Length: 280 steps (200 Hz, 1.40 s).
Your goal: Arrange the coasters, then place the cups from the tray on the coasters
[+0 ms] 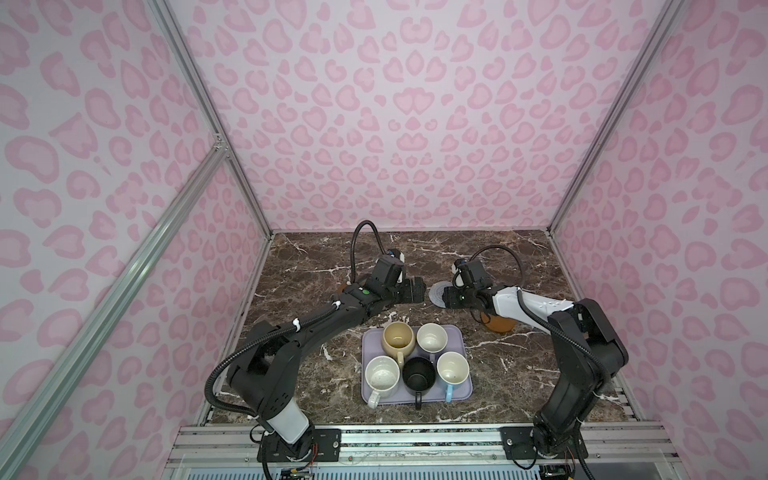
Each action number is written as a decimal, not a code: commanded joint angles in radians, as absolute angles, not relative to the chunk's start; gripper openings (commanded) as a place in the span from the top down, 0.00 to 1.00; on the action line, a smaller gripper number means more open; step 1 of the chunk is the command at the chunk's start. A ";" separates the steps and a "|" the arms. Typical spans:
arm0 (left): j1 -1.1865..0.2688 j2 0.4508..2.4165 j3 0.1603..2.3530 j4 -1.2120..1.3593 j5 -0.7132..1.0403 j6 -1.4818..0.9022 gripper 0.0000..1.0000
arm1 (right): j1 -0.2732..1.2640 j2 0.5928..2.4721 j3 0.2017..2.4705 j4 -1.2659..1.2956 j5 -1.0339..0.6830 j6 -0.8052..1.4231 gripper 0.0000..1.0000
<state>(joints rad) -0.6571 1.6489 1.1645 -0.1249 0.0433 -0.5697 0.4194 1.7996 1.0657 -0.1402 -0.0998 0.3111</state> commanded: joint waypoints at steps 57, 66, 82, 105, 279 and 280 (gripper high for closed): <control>-0.639 1.711 1.190 -0.080 0.001 -0.592 0.03 | 0.419 1.943 1.188 -0.185 -0.112 0.301 0.56; -0.634 1.713 1.193 -0.078 -0.001 -0.594 0.03 | 0.419 1.957 1.197 -0.189 -0.116 0.301 0.58; -0.632 1.716 1.195 -0.078 -0.007 -0.588 0.03 | 0.419 1.979 1.207 -0.188 -0.125 0.302 0.60; -0.620 1.722 1.198 -0.080 0.003 -0.582 0.03 | 0.422 2.015 1.237 -0.202 -0.142 0.304 0.64; -0.555 1.708 1.167 -0.065 0.026 -0.590 0.03 | 0.466 2.247 1.590 -0.381 -0.080 0.327 0.68; -0.555 1.708 1.167 -0.064 0.026 -0.590 0.03 | 0.465 2.247 1.589 -0.382 -0.079 0.328 0.68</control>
